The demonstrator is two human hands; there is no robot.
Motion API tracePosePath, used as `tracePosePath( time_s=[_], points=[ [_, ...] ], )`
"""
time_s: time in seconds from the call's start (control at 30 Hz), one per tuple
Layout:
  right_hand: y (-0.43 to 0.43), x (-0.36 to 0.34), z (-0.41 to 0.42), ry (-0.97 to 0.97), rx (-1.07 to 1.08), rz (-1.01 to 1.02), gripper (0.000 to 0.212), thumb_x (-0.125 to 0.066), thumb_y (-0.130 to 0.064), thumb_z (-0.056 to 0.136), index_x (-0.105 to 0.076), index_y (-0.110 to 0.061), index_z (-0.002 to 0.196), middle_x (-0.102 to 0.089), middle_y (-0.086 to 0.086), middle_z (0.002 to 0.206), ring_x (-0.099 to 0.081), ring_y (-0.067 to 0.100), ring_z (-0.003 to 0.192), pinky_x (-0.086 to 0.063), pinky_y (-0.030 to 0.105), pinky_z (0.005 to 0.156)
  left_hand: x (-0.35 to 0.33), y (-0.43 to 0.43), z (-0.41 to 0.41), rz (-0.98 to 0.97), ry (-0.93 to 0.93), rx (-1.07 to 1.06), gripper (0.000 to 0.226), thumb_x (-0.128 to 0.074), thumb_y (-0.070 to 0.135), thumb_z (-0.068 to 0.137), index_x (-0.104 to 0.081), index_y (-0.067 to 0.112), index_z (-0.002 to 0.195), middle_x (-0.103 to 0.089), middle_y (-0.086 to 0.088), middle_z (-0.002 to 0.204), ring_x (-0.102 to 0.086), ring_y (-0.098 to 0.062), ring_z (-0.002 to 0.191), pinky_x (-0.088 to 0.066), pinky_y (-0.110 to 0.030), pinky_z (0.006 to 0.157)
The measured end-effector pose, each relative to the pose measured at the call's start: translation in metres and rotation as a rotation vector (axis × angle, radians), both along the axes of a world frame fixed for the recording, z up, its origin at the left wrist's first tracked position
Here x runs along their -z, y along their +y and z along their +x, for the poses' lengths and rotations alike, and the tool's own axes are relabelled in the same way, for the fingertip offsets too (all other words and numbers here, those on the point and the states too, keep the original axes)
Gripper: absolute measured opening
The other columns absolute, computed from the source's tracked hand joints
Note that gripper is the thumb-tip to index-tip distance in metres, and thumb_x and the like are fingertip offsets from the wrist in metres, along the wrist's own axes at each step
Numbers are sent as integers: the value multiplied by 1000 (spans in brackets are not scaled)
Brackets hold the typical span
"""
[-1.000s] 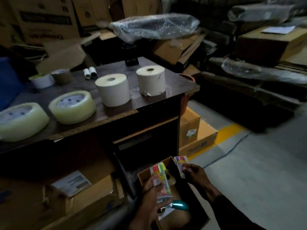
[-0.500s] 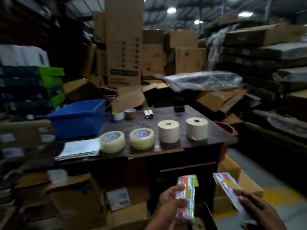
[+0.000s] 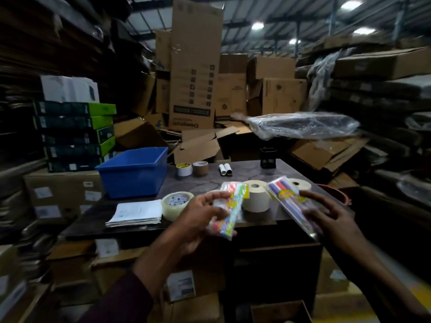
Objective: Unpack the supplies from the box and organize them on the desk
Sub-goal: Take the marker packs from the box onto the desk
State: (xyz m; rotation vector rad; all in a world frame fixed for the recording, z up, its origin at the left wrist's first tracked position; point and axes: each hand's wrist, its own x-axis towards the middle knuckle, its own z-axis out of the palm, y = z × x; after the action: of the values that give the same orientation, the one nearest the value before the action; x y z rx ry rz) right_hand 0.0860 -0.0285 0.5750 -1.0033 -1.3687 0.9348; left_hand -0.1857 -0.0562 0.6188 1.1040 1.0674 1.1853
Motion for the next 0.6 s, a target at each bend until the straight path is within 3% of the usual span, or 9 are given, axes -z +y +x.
tracePosePath(
  time_s=[0.07,0.2,0.27,0.33,0.43,0.5,0.6],
  points=[
    [17,-17,-16,-29,-48,26,30,-65,-12,93,-74,-37,108,-72,15,111,-64,24,78,-47,29,60,-17,13,-16,10,74,-23,43,-55,-15,85,-67,9,119,-64,-12,104,-68,-33,88,-60,-55,72],
    [49,-50,-56,-32,-152,27,22,-65,-14,94,-73,-13,114,-70,25,97,-53,23,74,-44,14,50,-41,52,-54,22,140,-24,45,-54,-18,84,-66,6,119,-53,-15,124,-61,-32,89,-58,-34,49],
    [73,-60,-73,-9,-216,12,26,-68,-21,90,-73,-11,113,-70,29,104,-54,25,80,-46,18,54,-47,76,-76,3,173,-8,45,-54,-18,84,-67,6,119,-51,-17,126,-61,-33,92,-60,-38,54],
    [102,-66,-85,-28,-275,5,25,-70,-23,88,-74,-12,110,-72,22,100,-52,24,77,-45,21,54,-47,104,-98,-32,200,13,44,-55,-16,84,-68,9,118,-49,-19,128,-62,-35,96,-61,-42,62],
    [150,-71,-92,-141,-304,-13,24,-70,-20,90,-73,-9,111,-69,11,93,-51,18,72,-44,17,51,-39,152,-126,-85,291,11,42,-58,-13,84,-72,12,115,-52,-18,126,-66,-34,94,-62,-43,67],
    [182,-70,-94,-233,-331,-36,24,-69,-19,91,-72,-7,112,-68,8,89,-51,6,59,-41,13,47,-27,188,-140,-110,402,14,40,-61,-9,84,-74,17,112,-53,-15,126,-65,-33,97,-62,-46,75],
    [235,-63,-90,-421,-393,-86,24,-71,-23,90,-74,-12,112,-71,7,92,-51,2,57,-42,14,48,-5,240,-151,-104,583,-7,40,-66,-3,83,-75,26,109,-52,-8,129,-60,-30,105,-61,-37,76]
  ],
)
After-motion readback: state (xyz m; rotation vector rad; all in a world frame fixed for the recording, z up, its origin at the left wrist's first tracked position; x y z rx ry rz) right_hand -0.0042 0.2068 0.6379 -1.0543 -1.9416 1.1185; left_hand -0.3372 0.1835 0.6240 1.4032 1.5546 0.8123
